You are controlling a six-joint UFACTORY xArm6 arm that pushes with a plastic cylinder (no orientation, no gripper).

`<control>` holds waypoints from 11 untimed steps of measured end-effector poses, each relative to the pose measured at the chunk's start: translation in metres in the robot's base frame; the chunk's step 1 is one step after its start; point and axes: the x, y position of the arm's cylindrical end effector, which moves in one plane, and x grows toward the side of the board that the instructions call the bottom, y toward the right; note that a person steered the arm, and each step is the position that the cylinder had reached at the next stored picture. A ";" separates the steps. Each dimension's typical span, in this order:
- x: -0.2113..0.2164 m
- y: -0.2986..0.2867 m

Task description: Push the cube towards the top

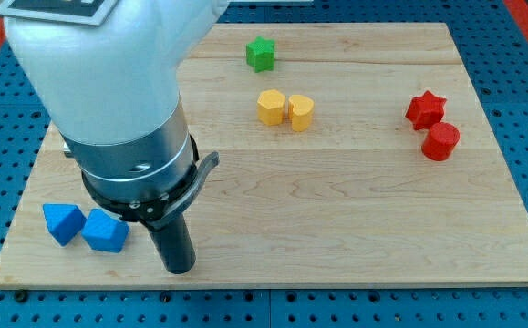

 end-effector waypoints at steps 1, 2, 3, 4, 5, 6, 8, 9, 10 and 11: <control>0.000 -0.047; 0.000 -0.053; 0.002 -0.071; 0.007 -0.103; 0.007 -0.103; 0.003 -0.096; -0.007 -0.078; -0.012 -0.079; -0.026 -0.079; -0.046 -0.079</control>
